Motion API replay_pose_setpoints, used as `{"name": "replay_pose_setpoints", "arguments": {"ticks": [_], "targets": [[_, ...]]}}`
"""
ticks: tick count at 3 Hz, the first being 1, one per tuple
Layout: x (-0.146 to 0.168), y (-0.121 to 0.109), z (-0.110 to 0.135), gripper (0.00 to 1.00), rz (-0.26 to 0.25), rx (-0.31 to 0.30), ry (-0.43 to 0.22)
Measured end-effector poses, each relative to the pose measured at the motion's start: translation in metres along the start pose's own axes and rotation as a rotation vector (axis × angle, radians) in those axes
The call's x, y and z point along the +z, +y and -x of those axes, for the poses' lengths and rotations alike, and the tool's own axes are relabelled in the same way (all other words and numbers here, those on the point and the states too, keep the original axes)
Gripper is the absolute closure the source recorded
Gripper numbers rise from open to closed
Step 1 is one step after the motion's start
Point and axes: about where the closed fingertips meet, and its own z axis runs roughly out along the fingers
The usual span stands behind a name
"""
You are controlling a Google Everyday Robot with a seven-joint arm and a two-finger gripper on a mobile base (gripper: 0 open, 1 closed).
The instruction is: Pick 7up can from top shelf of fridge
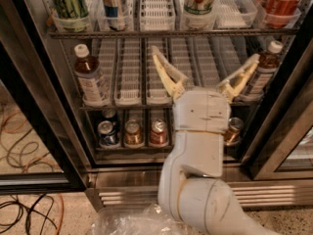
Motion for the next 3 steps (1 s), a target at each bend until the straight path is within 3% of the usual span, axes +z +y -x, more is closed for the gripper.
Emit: {"name": "replay_pose_setpoints", "arguments": {"ticks": [1, 3], "targets": [[0.0107, 0.0058, 0.0070, 0.00, -0.021, 0.015, -0.033], [0.0118, 0.0016, 0.0052, 0.00, -0.013, -0.002, -0.018]]}}
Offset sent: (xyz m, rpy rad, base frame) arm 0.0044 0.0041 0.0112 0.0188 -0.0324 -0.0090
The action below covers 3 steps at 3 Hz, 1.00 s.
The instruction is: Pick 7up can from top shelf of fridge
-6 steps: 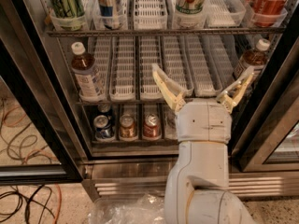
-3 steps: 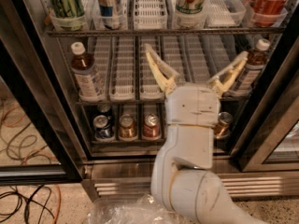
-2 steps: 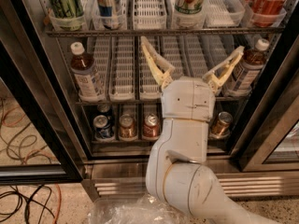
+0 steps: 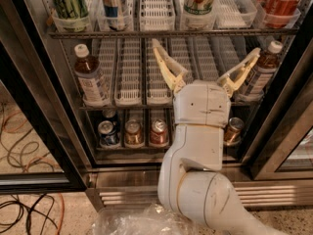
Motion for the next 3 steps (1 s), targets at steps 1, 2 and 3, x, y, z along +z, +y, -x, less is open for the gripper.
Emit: {"name": "replay_pose_setpoints", "arguments": {"ticks": [1, 2, 3], "targets": [[0.010, -0.004, -0.005, 0.00, 0.005, -0.020, -0.003], [0.039, 0.003, -0.017, 0.00, 0.001, -0.018, -0.028], [0.043, 0.001, -0.020, 0.00, -0.003, -0.015, -0.034]]}}
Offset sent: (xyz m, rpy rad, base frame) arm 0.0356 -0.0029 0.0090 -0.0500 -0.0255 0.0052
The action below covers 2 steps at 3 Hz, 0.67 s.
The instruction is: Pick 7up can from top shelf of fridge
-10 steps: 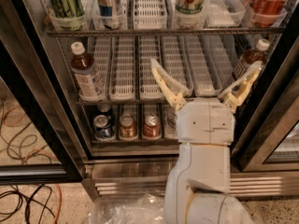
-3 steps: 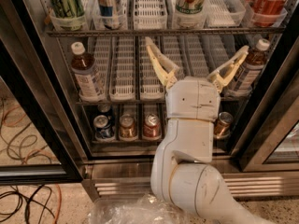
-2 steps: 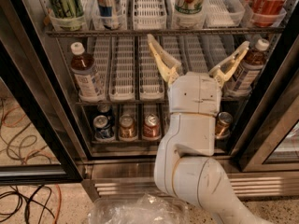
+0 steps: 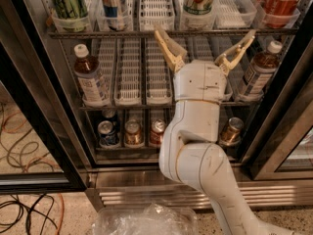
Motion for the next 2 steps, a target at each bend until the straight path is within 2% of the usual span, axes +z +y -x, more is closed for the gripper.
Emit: {"name": "replay_pose_setpoints", "arguments": {"ticks": [2], "targets": [[0.026, -0.013, 0.010, 0.00, -0.028, -0.018, -0.059]]}}
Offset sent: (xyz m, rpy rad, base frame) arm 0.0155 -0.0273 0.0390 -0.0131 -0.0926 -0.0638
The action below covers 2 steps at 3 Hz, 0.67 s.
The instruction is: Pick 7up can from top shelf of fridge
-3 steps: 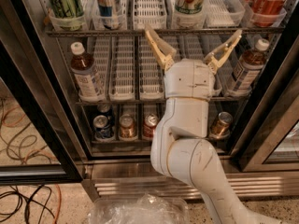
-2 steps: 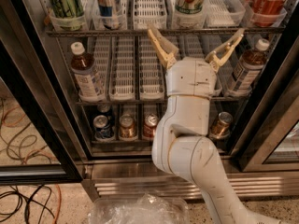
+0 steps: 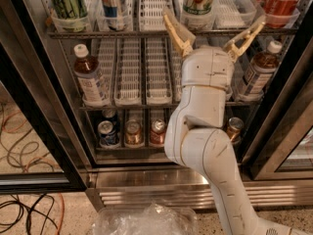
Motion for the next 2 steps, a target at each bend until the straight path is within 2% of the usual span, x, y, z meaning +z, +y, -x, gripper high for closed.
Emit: {"name": "replay_pose_setpoints", "arguments": {"ticks": [1, 2], "targets": [[0.005, -0.005, 0.002, 0.00, 0.013, -0.017, 0.003], [0.012, 0.012, -0.010, 0.00, 0.092, -0.040, 0.045]]}}
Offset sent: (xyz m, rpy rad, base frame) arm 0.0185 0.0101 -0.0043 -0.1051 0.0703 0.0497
